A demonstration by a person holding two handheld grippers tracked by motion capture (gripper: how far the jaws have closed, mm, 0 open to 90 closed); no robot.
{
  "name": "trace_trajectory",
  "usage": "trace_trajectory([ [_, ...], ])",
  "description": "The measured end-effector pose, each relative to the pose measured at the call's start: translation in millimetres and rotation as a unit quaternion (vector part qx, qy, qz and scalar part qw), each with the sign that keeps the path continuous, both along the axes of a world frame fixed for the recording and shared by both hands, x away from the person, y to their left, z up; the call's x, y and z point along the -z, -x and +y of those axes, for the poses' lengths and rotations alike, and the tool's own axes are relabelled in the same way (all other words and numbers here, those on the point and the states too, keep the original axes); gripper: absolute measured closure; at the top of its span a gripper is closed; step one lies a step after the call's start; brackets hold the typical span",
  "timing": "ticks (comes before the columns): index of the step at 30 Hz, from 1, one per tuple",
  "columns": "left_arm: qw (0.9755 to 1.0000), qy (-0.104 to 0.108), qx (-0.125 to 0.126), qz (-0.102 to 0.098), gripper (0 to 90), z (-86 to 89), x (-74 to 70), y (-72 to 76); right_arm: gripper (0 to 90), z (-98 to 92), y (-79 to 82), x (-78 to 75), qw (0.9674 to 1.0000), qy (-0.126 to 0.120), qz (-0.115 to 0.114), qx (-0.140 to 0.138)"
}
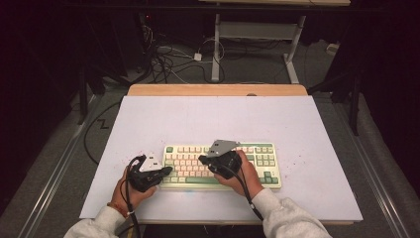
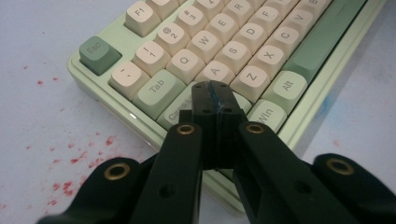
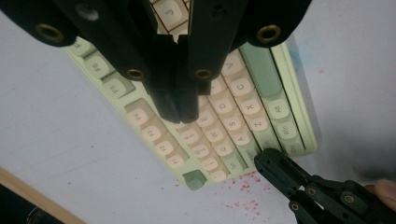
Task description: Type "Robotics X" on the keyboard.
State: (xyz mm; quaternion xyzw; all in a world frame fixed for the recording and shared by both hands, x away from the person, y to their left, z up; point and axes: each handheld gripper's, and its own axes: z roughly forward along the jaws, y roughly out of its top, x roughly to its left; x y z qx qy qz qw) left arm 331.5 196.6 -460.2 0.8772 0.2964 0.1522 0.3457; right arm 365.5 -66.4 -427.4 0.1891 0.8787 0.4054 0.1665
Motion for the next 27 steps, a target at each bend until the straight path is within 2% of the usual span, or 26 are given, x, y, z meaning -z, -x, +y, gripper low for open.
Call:
trace_trajectory([
  [11, 1.0000, 0.001, 0.001, -0.001, 88.2, 0.2, 0.2, 0.0, 90.0, 23.6, -6.7, 8.5, 0.9994, 0.030, 0.014, -0.005],
  [15, 1.0000, 0.000, 0.001, -0.002, 88.2, 0.1, 0.3, 0.2, 90.0, 26.8, -9.4, 11.6, 0.9992, 0.036, 0.013, 0.005],
  [22, 1.0000, 0.002, 0.001, -0.002, 88.2, 0.4, 0.4, 0.1, 90.0, 31.3, -14.0, 16.1, 0.9987, 0.046, 0.022, 0.006],
  [27, 1.0000, 0.001, 0.002, -0.003, 88.2, 0.7, 0.4, -0.1, 90.0, 34.3, -14.6, 17.7, 0.9985, 0.050, 0.019, 0.008],
])
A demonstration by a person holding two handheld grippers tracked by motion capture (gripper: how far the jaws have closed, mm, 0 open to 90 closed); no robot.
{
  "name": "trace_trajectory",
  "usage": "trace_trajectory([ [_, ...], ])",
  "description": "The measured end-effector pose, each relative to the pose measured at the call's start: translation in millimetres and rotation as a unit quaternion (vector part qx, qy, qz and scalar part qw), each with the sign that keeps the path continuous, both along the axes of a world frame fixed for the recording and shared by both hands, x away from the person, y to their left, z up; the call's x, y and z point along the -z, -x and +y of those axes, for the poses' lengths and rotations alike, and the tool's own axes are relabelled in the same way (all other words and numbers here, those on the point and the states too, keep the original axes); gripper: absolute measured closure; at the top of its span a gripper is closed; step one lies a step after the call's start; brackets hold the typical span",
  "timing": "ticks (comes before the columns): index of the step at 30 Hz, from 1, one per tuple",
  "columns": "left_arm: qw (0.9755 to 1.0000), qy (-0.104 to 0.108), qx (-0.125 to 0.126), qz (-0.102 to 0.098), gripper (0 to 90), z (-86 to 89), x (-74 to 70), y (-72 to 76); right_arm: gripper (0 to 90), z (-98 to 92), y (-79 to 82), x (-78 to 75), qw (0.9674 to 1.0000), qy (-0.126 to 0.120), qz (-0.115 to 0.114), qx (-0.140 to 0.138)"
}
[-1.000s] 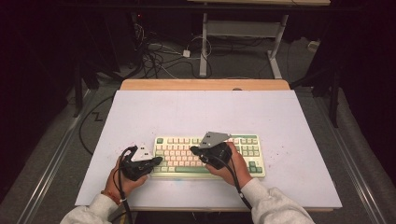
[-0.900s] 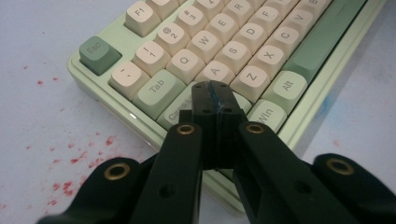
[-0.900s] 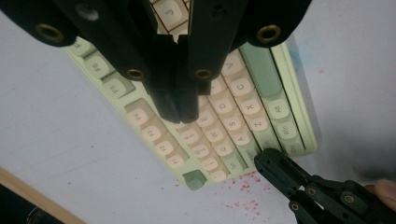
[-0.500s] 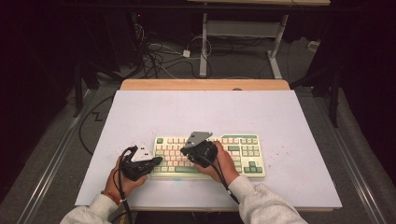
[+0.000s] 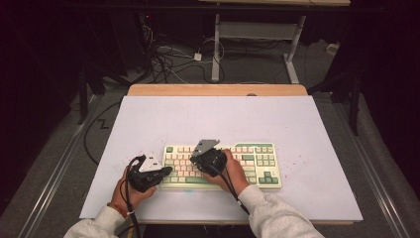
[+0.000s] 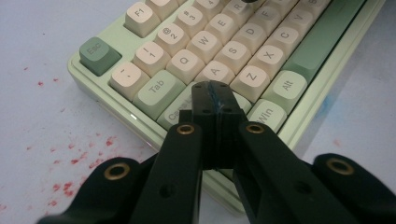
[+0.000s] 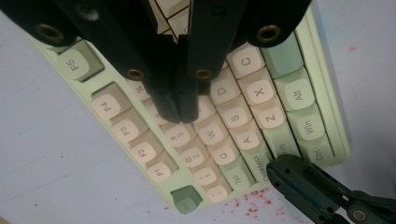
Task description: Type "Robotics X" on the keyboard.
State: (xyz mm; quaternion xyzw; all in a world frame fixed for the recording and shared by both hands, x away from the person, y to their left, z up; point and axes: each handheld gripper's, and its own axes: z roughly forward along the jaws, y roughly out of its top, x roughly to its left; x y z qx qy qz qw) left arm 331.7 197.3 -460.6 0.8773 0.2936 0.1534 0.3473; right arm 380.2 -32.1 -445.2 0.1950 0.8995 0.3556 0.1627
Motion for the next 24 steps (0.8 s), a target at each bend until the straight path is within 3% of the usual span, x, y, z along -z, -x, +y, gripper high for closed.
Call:
trace_trajectory([
  [24, 1.0000, 0.000, 0.001, -0.001, 88.2, 0.2, 0.2, -0.1, 90.0, 5.0, -4.2, 2.9, 0.9999, 0.014, -0.001, 0.006],
])
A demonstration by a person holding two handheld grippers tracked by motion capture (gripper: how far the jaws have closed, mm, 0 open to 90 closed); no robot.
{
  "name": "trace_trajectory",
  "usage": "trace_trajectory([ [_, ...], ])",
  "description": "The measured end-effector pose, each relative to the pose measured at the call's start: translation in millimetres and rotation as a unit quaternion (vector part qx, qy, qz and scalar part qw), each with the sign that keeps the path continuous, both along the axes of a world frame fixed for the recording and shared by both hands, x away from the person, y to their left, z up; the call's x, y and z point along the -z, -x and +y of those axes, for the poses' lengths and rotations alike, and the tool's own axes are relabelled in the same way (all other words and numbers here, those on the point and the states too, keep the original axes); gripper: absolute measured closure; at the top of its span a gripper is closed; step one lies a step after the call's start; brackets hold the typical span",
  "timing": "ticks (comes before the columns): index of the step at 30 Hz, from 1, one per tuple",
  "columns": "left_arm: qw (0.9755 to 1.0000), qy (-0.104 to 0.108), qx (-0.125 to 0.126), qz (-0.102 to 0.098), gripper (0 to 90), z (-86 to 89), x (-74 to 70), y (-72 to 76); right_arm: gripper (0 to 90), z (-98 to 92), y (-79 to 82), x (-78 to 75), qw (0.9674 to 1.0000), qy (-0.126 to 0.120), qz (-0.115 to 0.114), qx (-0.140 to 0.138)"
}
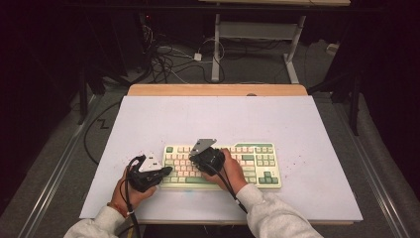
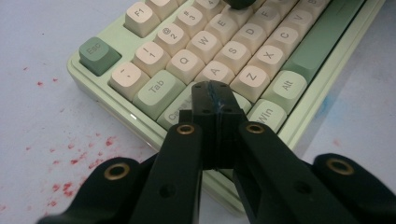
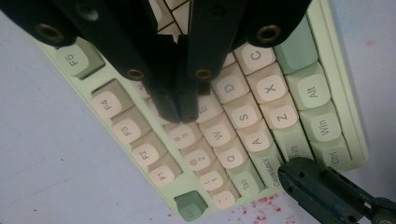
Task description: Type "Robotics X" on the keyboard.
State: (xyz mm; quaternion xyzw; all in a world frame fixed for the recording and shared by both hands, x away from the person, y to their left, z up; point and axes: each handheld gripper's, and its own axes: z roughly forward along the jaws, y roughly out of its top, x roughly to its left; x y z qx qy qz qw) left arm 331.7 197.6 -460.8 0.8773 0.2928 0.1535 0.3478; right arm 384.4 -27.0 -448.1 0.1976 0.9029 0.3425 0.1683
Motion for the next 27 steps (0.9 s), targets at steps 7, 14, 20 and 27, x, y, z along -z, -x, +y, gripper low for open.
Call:
trace_trajectory([
  [7, 1.0000, -0.001, 0.000, 0.000, 88.2, -0.1, 0.1, 0.1, 90.0, 2.8, -0.9, 0.9, 0.9998, 0.012, 0.011, 0.006],
  [14, 1.0000, 0.000, 0.000, -0.001, 88.2, 0.1, 0.1, 0.0, 90.0, -3.3, 0.4, -6.3, 0.9998, -0.012, 0.011, 0.011],
  [20, 1.0000, 0.001, -0.001, 0.001, 88.2, 0.1, 0.1, -0.1, 90.0, -10.7, 6.2, -16.2, 0.9994, -0.034, -0.006, 0.005],
  [27, 1.0000, 0.002, 0.000, 0.001, 88.1, 0.4, 0.2, -0.1, 86.7, -27.8, 15.7, -29.6, 0.9964, -0.082, -0.019, -0.002],
])
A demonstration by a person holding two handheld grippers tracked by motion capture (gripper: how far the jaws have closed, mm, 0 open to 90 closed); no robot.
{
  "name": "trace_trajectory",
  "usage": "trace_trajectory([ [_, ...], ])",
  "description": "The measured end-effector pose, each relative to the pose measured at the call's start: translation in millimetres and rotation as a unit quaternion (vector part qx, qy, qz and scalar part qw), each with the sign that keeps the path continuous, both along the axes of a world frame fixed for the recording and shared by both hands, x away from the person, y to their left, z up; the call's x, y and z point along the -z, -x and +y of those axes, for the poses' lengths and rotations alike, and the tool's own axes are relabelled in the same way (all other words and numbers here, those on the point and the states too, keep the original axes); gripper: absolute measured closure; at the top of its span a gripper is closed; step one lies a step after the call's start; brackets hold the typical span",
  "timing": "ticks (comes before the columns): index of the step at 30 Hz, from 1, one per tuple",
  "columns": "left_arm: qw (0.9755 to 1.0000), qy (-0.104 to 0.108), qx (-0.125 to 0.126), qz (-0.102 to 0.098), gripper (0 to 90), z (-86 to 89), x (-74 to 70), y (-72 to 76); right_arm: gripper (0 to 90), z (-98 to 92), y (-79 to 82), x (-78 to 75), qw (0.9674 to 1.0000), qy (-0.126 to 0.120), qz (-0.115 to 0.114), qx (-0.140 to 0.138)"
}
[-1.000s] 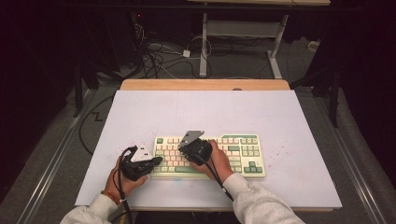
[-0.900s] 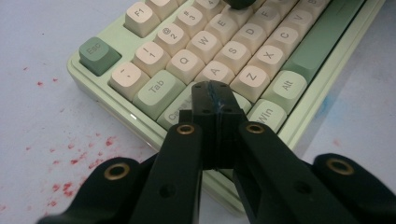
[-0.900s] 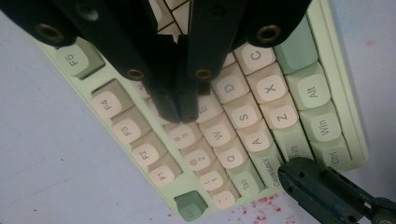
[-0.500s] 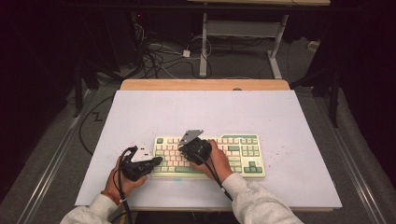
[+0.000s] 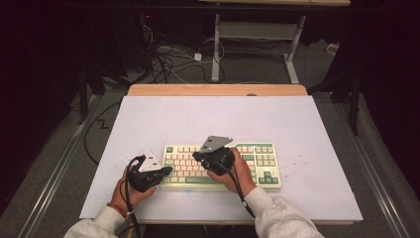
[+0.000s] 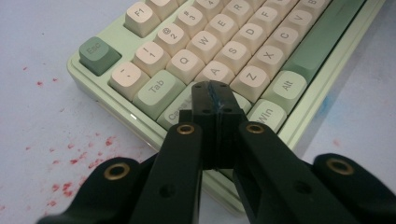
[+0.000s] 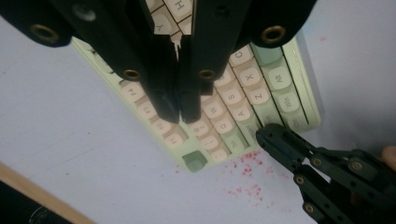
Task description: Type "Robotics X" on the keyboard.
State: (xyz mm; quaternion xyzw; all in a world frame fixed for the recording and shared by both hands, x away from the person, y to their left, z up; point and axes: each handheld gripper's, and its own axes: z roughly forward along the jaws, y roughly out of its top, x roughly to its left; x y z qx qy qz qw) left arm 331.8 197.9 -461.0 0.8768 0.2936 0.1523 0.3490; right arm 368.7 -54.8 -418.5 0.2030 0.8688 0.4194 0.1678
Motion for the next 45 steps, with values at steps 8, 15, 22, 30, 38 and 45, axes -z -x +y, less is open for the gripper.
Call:
trace_trajectory([
  [8, 1.0000, 0.002, 0.000, 0.001, 88.2, 0.3, 0.2, -0.1, 72.9, -28.1, 11.5, -19.2, 0.9979, -0.060, -0.024, 0.007],
  [15, 1.0000, 0.001, -0.001, 0.000, 88.1, 0.1, 0.2, 0.2, 58.3, -43.5, 19.4, -23.2, 0.9960, -0.078, -0.039, 0.017],
  [22, 1.0000, 0.000, -0.002, -0.002, 88.1, -0.4, 0.1, 0.6, 38.3, -63.1, 29.6, -28.0, 0.9933, -0.083, -0.069, 0.042],
  [30, 1.0000, 0.005, -0.003, 0.000, 88.1, 0.3, 0.5, 0.3, 30.8, -106.9, 45.9, -31.7, 0.9865, -0.081, -0.101, 0.100],
  [38, 1.0000, -0.001, -0.003, -0.003, 88.1, -0.9, -0.1, 0.7, 29.2, -130.3, 55.9, -25.1, 0.9852, -0.071, -0.103, 0.117],
  [45, 1.0000, -0.001, -0.005, -0.004, 88.1, -1.7, -0.6, 0.6, 29.5, -140.9, 62.5, -14.6, 0.9863, -0.056, -0.097, 0.121],
])
